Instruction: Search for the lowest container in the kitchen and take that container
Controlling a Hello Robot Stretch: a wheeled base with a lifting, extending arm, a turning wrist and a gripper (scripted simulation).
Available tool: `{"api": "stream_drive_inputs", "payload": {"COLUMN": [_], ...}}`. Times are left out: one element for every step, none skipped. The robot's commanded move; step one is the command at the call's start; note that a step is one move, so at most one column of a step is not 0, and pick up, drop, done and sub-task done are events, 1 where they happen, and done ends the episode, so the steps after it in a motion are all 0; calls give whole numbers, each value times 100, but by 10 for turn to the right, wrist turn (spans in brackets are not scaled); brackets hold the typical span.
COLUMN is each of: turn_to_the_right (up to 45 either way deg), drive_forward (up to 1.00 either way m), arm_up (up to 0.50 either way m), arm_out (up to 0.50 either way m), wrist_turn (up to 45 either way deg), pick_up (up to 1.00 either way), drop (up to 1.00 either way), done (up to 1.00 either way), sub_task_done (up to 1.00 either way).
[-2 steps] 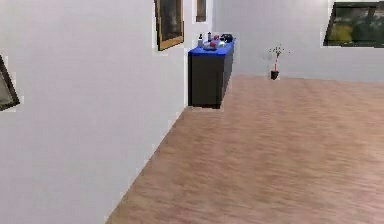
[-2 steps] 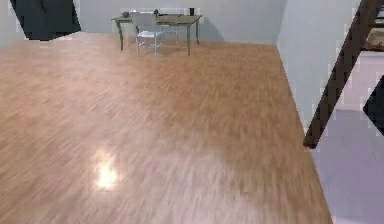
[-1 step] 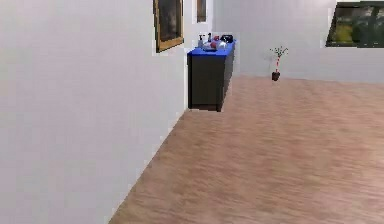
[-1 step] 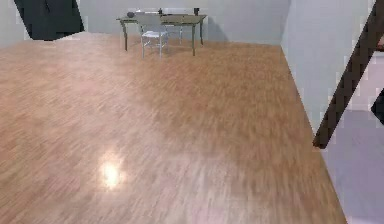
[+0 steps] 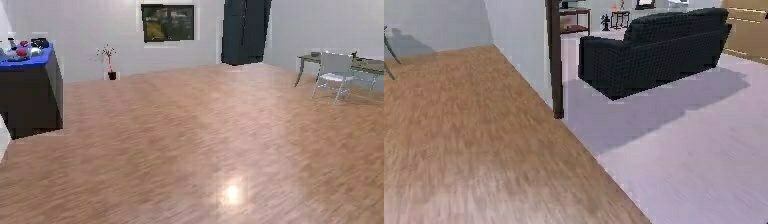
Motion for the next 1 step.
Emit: {"api": "stream_drive_inputs", "payload": {"turn_to_the_right": [450], "drive_forward": [0], "arm_up": [0], "arm_out": [0], "wrist_turn": [0], "pick_up": [0], "drop": [0], "done": [0], "sub_task_done": [0]}}
